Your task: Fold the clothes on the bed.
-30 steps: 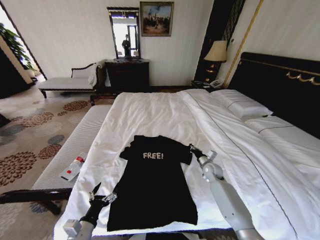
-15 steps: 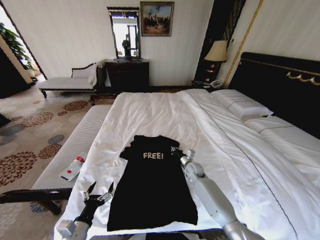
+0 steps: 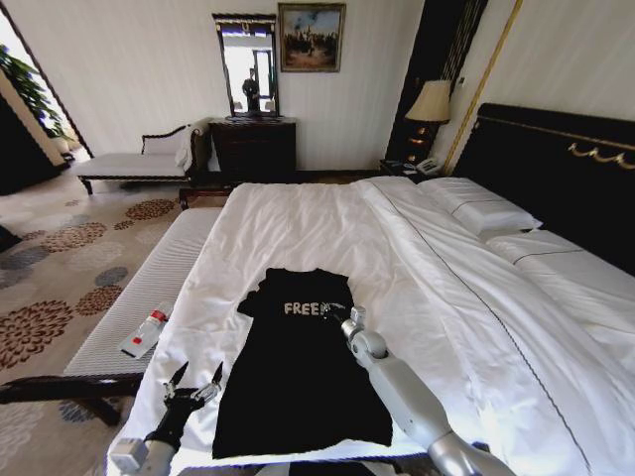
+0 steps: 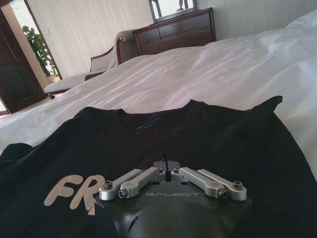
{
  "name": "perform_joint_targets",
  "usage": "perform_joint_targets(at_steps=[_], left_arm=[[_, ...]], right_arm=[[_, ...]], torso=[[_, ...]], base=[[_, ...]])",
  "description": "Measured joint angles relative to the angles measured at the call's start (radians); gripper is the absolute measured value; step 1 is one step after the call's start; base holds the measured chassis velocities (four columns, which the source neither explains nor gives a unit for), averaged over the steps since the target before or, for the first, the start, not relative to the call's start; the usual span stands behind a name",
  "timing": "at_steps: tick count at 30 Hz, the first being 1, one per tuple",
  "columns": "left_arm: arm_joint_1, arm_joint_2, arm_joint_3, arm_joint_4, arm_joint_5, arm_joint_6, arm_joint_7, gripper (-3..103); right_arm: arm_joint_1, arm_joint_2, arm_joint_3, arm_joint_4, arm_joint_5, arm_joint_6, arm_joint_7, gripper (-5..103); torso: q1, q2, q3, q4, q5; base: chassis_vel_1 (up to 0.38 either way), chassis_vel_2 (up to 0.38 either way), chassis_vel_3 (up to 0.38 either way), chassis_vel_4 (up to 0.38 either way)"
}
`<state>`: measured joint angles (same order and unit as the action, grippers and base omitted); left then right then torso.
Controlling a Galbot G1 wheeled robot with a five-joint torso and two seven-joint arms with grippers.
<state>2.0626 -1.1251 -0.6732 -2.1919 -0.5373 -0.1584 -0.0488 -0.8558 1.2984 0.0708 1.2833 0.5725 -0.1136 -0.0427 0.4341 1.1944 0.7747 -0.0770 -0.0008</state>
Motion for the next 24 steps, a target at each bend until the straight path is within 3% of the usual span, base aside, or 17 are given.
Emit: perform_joint_targets(at_steps=[2, 6, 8, 11, 18, 20, 24], left_arm=[[0.0, 0.0, -0.001, -0.001, -0.001, 0.0, 0.0, 100], [0.002, -0.006, 0.0, -0.003, 0.0, 0.0, -0.001, 100], [0.003, -0.007, 0.001, -0.003, 0.001, 0.0, -0.001, 100], [0.008, -0.01, 0.004, -0.007, 0.005, 0.001, -0.001, 100], [0.015, -0.011, 0.002, -0.01, 0.007, 0.002, -0.001, 100], [0.014, -0.013, 0.004, -0.01, 0.01, 0.002, -0.002, 100], [-0.004, -0.011, 0.024, -0.006, 0.015, 0.004, -0.002, 100]], right_arm=[[0.002, 0.0, 0.0, -0.007, -0.003, 0.008, 0.0, 1], [0.002, -0.003, -0.006, -0.024, -0.008, 0.038, -0.007, 22], [0.0, -0.004, -0.009, -0.023, -0.007, 0.042, -0.009, 22], [-0.023, -0.009, -0.018, 0.015, -0.011, 0.074, -0.03, 38], [-0.072, -0.023, -0.017, 0.103, -0.016, 0.117, -0.06, 61], [-0.093, -0.021, 0.017, 0.125, -0.015, 0.134, -0.061, 71], [-0.132, -0.028, 0.088, 0.156, -0.008, 0.137, -0.047, 82]], torso=[[0.0, 0.0, 0.0, 0.0, 0.0], [0.0, 0.0, 0.0, 0.0, 0.0001], [0.0, 0.0, 0.0, 0.0, 0.0001], [0.0, 0.0, 0.0, 0.0, 0.0], [0.0, 0.0, 0.0, -0.0001, 0.0002], [0.0, 0.0, 0.0, 0.0001, 0.0001], [0.0, 0.0, 0.0, 0.0003, 0.0004]], base=[[0.0, 0.0, 0.0, 0.0], [0.0, 0.0, 0.0, 0.0], [0.0, 0.0, 0.0, 0.0], [0.0, 0.0, 0.0, 0.0], [0.0, 0.0, 0.0, 0.0], [0.0, 0.0, 0.0, 0.0], [0.0, 0.0, 0.0, 0.0]])
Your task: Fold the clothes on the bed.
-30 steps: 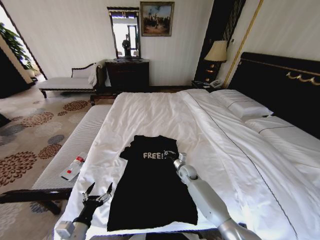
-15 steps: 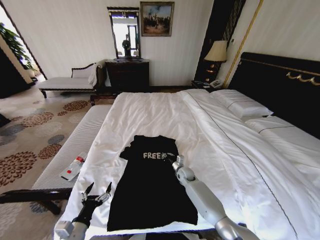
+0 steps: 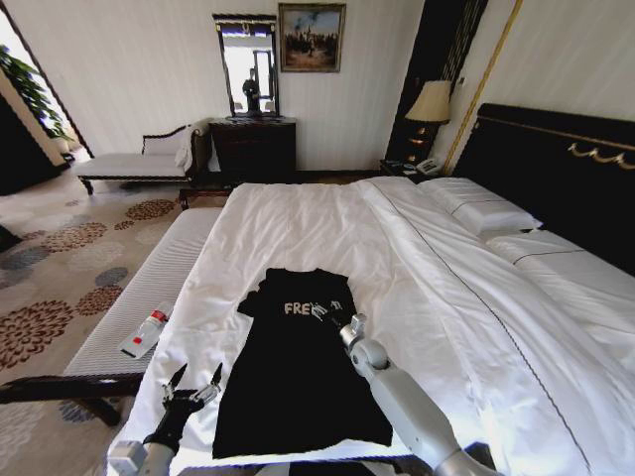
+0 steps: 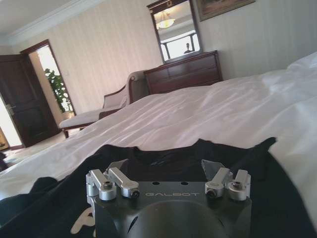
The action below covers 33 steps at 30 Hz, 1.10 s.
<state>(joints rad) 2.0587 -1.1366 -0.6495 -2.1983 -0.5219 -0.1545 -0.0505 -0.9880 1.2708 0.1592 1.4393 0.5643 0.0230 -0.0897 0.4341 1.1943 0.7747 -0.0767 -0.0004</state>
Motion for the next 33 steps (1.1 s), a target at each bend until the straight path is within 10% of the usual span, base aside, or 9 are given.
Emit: perform_joint_targets(at_steps=[11, 22, 33], left_arm=[[-0.263, 0.058, 0.097, 0.117, -0.194, 0.093, -0.041, 100], [-0.656, 0.151, 0.23, 0.379, -0.352, 0.164, -0.062, 100], [-0.868, 0.126, 0.23, 0.562, -0.521, 0.238, -0.061, 100]], right_arm=[[-0.243, -0.112, 0.243, 0.24, 0.03, -0.001, 0.059, 100], [-0.524, -0.048, 0.506, 0.399, -0.073, 0.069, 0.062, 100], [-0.603, -0.026, 0.499, 0.423, -0.115, 0.079, 0.05, 100]], torso=[[0.0, 0.0, 0.0, -0.0001, -0.0001], [0.0, 0.0, 0.0, -0.0004, -0.0003], [0.0, 0.0, 0.0, -0.0001, -0.0001]], base=[[0.0, 0.0, 0.0, 0.0], [0.0, 0.0, 0.0, 0.0], [0.0, 0.0, 0.0, 0.0]])
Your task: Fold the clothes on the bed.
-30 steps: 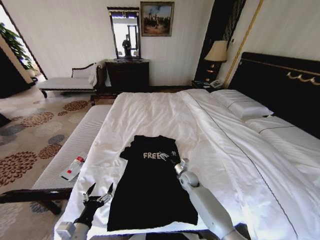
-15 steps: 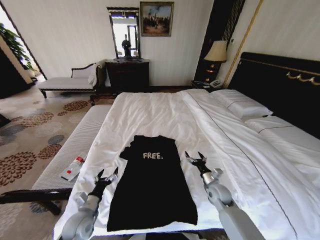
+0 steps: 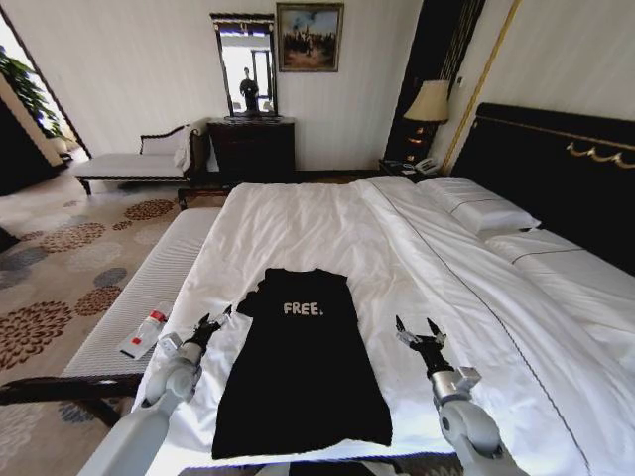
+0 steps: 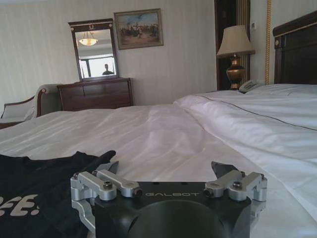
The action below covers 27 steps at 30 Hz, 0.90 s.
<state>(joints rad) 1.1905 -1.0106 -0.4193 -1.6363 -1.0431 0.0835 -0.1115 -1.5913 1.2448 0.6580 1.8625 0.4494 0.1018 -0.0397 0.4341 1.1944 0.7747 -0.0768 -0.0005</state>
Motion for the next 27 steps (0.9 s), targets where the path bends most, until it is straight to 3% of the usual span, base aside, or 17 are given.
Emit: perform_joint_targets(at_steps=[8, 12, 16, 18, 20, 22, 27], left_arm=[[-0.182, -0.044, 0.122, 0.129, -0.008, 0.027, -0.008, 100], [-0.263, -0.088, 0.153, 0.211, -0.102, 0.049, -0.057, 100], [-0.29, -0.101, 0.171, 0.228, -0.128, 0.063, -0.068, 100], [-0.288, -0.102, 0.181, 0.237, -0.106, 0.065, -0.068, 100], [-0.28, -0.107, 0.188, 0.283, -0.012, 0.056, -0.068, 100], [-0.273, -0.109, 0.188, 0.297, 0.02, 0.051, -0.068, 100], [-0.232, -0.101, 0.192, 0.259, 0.038, 0.044, -0.046, 100]], right_arm=[[-0.029, 0.018, 0.005, 0.002, -0.022, 0.004, 0.003, 100], [-0.034, 0.018, 0.009, 0.0, -0.026, 0.004, 0.004, 100], [-0.035, 0.018, 0.011, -0.011, -0.034, 0.004, 0.007, 100], [-0.036, 0.018, 0.01, -0.017, -0.041, 0.004, 0.008, 100], [-0.035, 0.02, 0.005, -0.026, -0.042, 0.006, 0.008, 100], [-0.033, 0.02, 0.002, -0.03, -0.042, 0.008, 0.008, 100], [-0.018, 0.018, -0.009, -0.041, -0.043, 0.008, 0.009, 100]], torso=[[0.0, 0.0, 0.0, -0.0003, 0.0], [0.0, 0.0, 0.0, -0.0003, -0.0002], [0.0, 0.0, 0.0, -0.0005, 0.0], [0.0, 0.0, 0.0, -0.0005, 0.0001], [0.0, 0.0, 0.0, -0.0001, -0.0002], [0.0, 0.0, 0.0, 0.0, -0.0004], [0.0, 0.0, 0.0, 0.0001, -0.0001]], base=[[0.0, 0.0, 0.0, 0.0], [0.0, 0.0, 0.0, 0.0], [0.0, 0.0, 0.0, 0.0], [0.0, 0.0, 0.0, 0.0], [0.0, 0.0, 0.0, 0.0], [0.0, 0.0, 0.0, 0.0], [0.0, 0.0, 0.0, 0.0]])
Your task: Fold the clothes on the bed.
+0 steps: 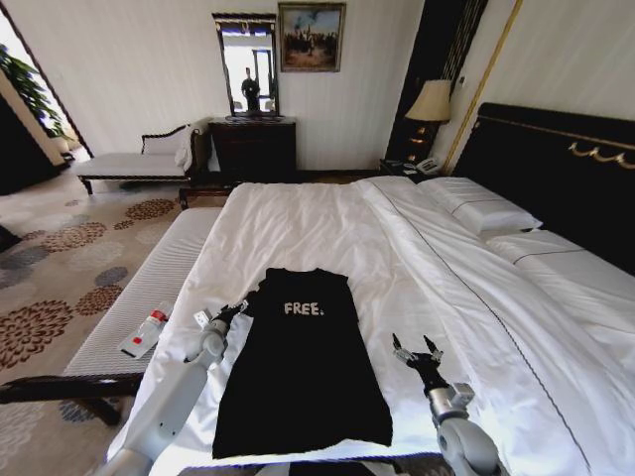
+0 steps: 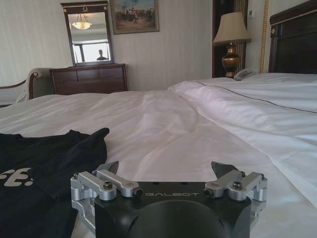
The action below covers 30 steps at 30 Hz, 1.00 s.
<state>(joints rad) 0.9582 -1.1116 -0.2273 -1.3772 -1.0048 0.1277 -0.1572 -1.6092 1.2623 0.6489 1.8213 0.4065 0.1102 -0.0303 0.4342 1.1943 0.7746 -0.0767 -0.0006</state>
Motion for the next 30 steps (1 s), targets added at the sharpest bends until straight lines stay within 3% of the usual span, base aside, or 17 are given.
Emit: perform_joint_targets(at_steps=[8, 18, 30], left_arm=[[-0.027, -0.01, -0.01, -0.002, -0.113, -0.007, 0.025, 100], [-0.061, -0.013, 0.019, -0.014, -0.141, 0.012, 0.033, 100], [-0.101, -0.029, 0.03, 0.06, -0.158, 0.04, 0.016, 101]], right_arm=[[-0.011, -0.003, -0.011, -0.003, -0.006, 0.0, 0.0, 100], [-0.032, -0.01, 0.003, 0.009, -0.005, 0.0, -0.004, 100], [-0.053, -0.016, 0.01, 0.031, -0.004, -0.002, -0.005, 100]], torso=[[0.0, 0.0, 0.0, -0.0003, 0.0001], [0.0, 0.0, 0.0, -0.0004, 0.0], [0.0, 0.0, 0.0, -0.0004, -0.0001]], base=[[0.0, 0.0, 0.0, 0.0], [0.0, 0.0, 0.0, 0.0], [0.0, 0.0, 0.0, 0.0]])
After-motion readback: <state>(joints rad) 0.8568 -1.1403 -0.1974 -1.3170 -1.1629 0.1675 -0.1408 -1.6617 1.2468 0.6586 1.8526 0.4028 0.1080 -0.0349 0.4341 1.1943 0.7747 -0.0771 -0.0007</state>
